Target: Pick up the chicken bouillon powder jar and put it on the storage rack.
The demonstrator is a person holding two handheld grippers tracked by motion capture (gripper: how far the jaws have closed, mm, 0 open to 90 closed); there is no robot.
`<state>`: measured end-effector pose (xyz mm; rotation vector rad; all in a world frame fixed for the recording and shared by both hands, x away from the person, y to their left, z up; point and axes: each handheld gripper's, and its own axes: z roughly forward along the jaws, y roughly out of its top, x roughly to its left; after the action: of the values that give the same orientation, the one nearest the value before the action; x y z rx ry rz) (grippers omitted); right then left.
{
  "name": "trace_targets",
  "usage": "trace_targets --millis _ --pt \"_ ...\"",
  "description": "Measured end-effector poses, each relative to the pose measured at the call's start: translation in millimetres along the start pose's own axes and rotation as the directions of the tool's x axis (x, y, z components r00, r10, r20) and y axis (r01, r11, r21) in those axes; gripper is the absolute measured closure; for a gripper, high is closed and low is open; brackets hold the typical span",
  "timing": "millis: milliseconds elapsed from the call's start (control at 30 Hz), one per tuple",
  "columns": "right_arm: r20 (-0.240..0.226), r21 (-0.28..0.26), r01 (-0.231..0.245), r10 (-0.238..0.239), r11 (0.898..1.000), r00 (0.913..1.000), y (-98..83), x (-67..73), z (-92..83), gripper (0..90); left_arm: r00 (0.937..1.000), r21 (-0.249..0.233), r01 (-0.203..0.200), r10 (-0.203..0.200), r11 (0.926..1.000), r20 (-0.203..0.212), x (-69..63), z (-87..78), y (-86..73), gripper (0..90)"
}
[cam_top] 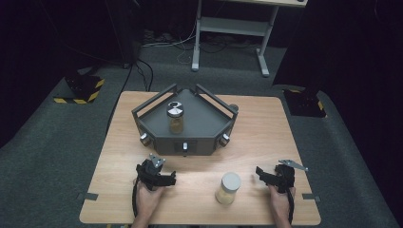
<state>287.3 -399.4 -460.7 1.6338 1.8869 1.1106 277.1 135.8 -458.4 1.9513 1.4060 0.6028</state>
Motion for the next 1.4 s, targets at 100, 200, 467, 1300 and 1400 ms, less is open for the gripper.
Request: trace_targets --millis 100,200,467,1300,1400 --pt "0.003 0.006 0.01 -0.01 1.0 0.9999 1.0 1.9 0.5 4.8 1.0 0.0 0.001 -0.001 1.0 0.0 0.0 0.0 -0.1 0.6" --pt "-0.004 0.008 0.019 -0.019 1.0 0.9998 1.5 0.9 0.9 3.7 1.0 -0.001 0.001 -0.001 1.0 0.001 0.2 0.0 -0.1 0.6" --pt "-0.016 0.018 0.041 -0.041 0.999 0.999 2.4 1.7 0.8 2.1 1.0 0.0 0.001 -0.001 1.0 0.001 0.5 -0.1 0.0 0.9" --pt "-0.12 0.035 0.214 -0.209 0.976 0.9706 -23.6 22.4 -41.5 3.9 1.0 -0.001 0.002 -0.002 1.0 0.002 0.5 -0.1 0.0 0.9" --pt "-0.14 0.033 0.226 -0.219 0.974 0.9657 -27.5 24.7 -46.8 3.9 1.0 0.0 0.002 -0.002 1.0 0.002 0.4 -0.1 0.0 0.9"
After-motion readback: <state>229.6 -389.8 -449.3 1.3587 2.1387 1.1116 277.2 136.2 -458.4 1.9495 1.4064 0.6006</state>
